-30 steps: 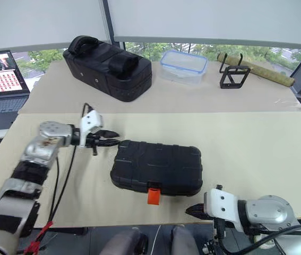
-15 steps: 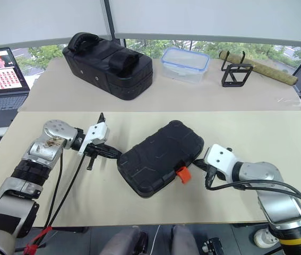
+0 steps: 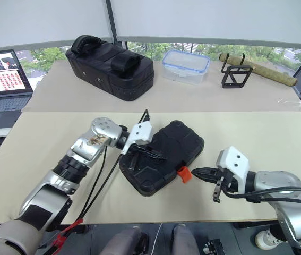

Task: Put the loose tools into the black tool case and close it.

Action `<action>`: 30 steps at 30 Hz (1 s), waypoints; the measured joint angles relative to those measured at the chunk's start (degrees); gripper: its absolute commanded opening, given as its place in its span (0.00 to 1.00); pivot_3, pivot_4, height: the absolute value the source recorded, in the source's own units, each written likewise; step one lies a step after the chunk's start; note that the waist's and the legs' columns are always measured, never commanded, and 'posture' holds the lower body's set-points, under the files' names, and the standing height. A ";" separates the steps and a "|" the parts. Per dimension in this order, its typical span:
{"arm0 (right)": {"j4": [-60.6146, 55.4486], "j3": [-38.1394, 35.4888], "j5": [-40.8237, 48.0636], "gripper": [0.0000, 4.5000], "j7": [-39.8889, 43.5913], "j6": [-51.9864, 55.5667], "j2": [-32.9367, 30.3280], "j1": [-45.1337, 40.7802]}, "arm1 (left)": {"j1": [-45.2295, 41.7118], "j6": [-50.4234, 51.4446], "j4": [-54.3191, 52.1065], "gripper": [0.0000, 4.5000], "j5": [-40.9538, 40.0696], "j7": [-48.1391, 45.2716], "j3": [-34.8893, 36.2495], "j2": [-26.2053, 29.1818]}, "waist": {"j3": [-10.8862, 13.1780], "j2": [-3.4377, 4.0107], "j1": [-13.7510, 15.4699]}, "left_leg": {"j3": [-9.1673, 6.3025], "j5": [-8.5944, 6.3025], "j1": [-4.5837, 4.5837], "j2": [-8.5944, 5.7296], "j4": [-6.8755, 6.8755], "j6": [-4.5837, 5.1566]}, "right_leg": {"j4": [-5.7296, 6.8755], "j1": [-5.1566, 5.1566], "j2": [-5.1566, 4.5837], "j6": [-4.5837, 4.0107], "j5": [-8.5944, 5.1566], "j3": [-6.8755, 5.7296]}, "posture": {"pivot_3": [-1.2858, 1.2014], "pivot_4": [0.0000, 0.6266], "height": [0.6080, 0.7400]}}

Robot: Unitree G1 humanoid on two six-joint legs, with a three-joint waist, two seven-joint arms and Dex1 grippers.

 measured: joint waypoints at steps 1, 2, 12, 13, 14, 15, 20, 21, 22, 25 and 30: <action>0.01 1.06 -0.85 0.00 -0.65 -0.38 0.42 -0.02 | -0.13 -2.92 0.34 0.02 1.13 0.27 -0.67 0.09 | -0.02 0.00 0.03 | -0.01 -0.01 0.15 0.01 -0.02 0.00 | -0.04 0.17 0.00 0.00 0.00 -0.01 | 0.52 0.24 0.86; 0.02 2.34 -1.73 0.00 -1.59 -0.78 0.87 -0.06 | -0.12 -5.39 0.42 0.02 2.17 0.70 -1.24 0.19 | -0.05 0.00 0.05 | -0.01 -0.06 0.43 0.02 -0.13 -0.02 | -0.12 0.43 -0.01 0.01 -0.01 -0.01 | 0.52 0.24 0.86; 1.47 10.62 -8.84 0.00 -5.92 -1.87 3.28 -0.22 | 0.39 -7.92 1.26 0.02 3.37 0.94 -1.40 0.18 | -0.63 -0.19 -0.01 | 0.00 -0.08 0.83 -0.02 -0.53 0.11 | -0.21 0.63 0.01 0.05 -0.03 -0.05 | 0.52 0.24 0.86; 2.04 11.30 -9.66 0.00 -6.50 -1.93 3.74 -0.39 | 0.38 -7.89 1.43 0.02 3.37 0.97 -1.33 0.02 | -0.64 -0.22 0.00 | 0.00 -0.08 0.84 -0.02 -0.52 0.11 | -0.21 0.63 0.02 0.05 -0.03 -0.06 | 0.52 0.24 0.86; 2.78 11.81 -10.27 0.00 -6.97 -1.94 4.28 -0.55 | 0.39 -7.74 1.57 0.02 3.37 0.97 -1.24 -0.23 | -0.65 -0.23 0.06 | 0.00 -0.08 0.83 -0.03 -0.52 0.11 | -0.21 0.63 0.02 0.05 -0.03 -0.07 | 0.52 0.24 0.86; 3.17 11.98 -10.66 0.00 -7.31 -1.94 4.59 -0.68 | 0.38 -7.62 1.61 0.02 3.37 0.97 -1.16 -0.38 | -0.65 -0.24 0.12 | 0.00 -0.08 0.83 -0.04 -0.53 0.12 | -0.21 0.63 0.02 0.05 -0.03 -0.08 | 0.52 0.24 0.86; 3.93 12.71 -12.59 0.00 -8.60 -1.94 4.79 -1.23 | 0.38 -7.50 2.16 0.02 3.36 0.95 -0.85 -1.13 | -0.65 -0.24 0.22 | -0.01 -0.08 0.83 -0.04 -0.53 0.11 | -0.21 0.62 0.03 0.05 -0.03 -0.09 | 0.52 0.24 0.86; 4.02 13.27 -13.01 0.00 -8.71 -1.94 4.79 -1.17 | 0.35 -7.51 2.25 0.02 3.36 0.94 -0.75 -1.27 | -0.65 -0.24 0.22 | 0.00 -0.08 0.83 -0.04 -0.53 0.11 | -0.21 0.62 0.03 0.05 -0.03 -0.08 | 0.52 0.24 0.86; 4.27 13.68 -13.16 0.00 -8.81 -1.94 4.79 -1.13 | 0.33 -7.51 2.25 0.02 3.36 0.93 -0.67 -1.42 | -0.65 -0.24 0.23 | 0.00 -0.08 0.83 -0.05 -0.53 0.11 | -0.21 0.63 0.03 0.05 -0.03 -0.08 | 0.52 0.24 0.86; 4.61 13.91 -13.87 0.00 -9.16 -2.30 5.07 -1.06 | 0.28 -7.56 2.49 0.02 3.37 0.93 -0.56 -1.68 | -0.65 -0.24 0.25 | 0.00 -0.08 0.83 -0.05 -0.52 0.11 | -0.22 0.63 0.03 0.06 -0.03 -0.09 | 0.52 0.24 0.86; 4.67 13.88 -14.09 0.00 -10.76 -2.42 8.23 -0.77 | 0.16 -9.32 3.08 0.02 3.98 0.95 -0.64 -1.87 | -0.66 -0.26 0.11 | 0.00 -0.08 0.83 -0.04 -0.54 0.11 | -0.22 0.62 0.06 0.06 -0.03 -0.08 | 0.52 0.24 0.86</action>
